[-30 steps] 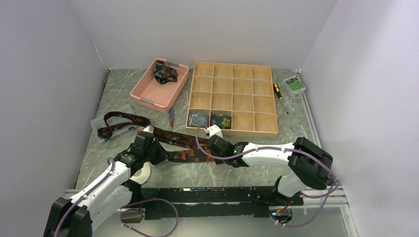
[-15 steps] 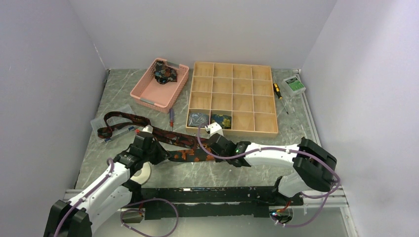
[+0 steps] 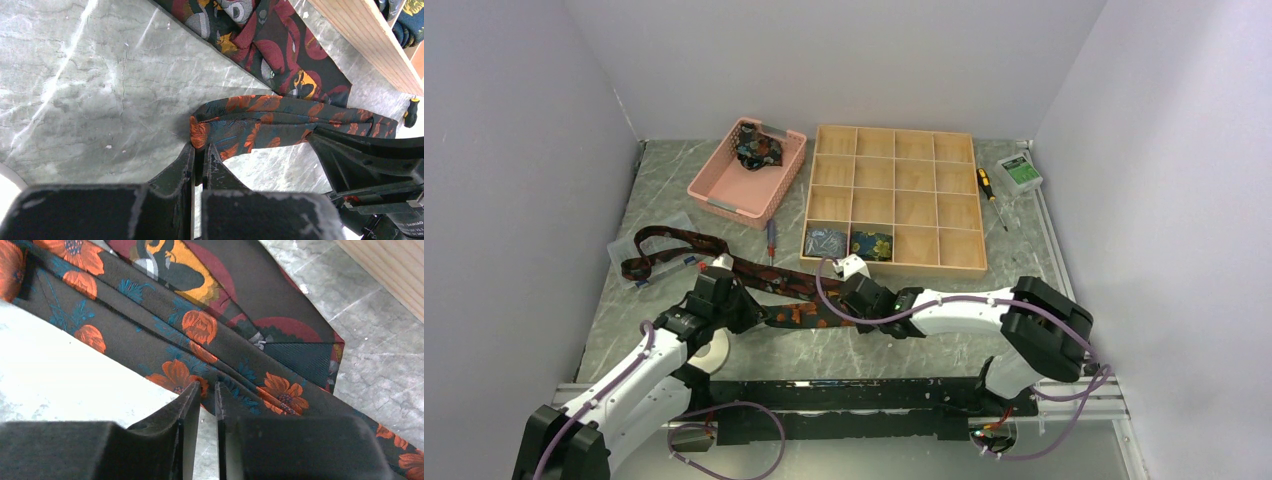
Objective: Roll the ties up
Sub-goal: Roll the tie at the center of the board.
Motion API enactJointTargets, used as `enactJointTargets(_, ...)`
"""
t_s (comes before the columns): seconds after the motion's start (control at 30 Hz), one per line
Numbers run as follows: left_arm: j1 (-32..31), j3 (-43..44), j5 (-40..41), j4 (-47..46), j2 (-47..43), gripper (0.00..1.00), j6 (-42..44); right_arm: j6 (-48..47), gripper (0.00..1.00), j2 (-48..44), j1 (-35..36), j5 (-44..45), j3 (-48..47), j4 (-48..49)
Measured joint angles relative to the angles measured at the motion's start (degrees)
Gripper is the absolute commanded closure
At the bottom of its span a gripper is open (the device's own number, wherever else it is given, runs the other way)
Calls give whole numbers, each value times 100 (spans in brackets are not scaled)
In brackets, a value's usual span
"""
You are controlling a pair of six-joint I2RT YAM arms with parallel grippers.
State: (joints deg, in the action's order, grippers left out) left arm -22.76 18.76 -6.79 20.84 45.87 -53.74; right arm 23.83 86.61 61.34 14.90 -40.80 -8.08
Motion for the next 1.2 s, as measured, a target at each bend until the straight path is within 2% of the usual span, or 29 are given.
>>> enactJointTargets(0.17,0,0,0,2,0,97,0,-24,99,52,4,68,-4,13)
enactJointTargets(0.2,0,0,2,2,0,97,0,-26,100,52,4,83,-4,15)
enactJointTargets(0.77,0,0,-4,-4,-9,97,-44,59,100,-278,-149,597,-125,-116)
enactJointTargets(1.2,-11,0,59,-59,-39,97,-168,107,100,83,-372,496,-192,-59)
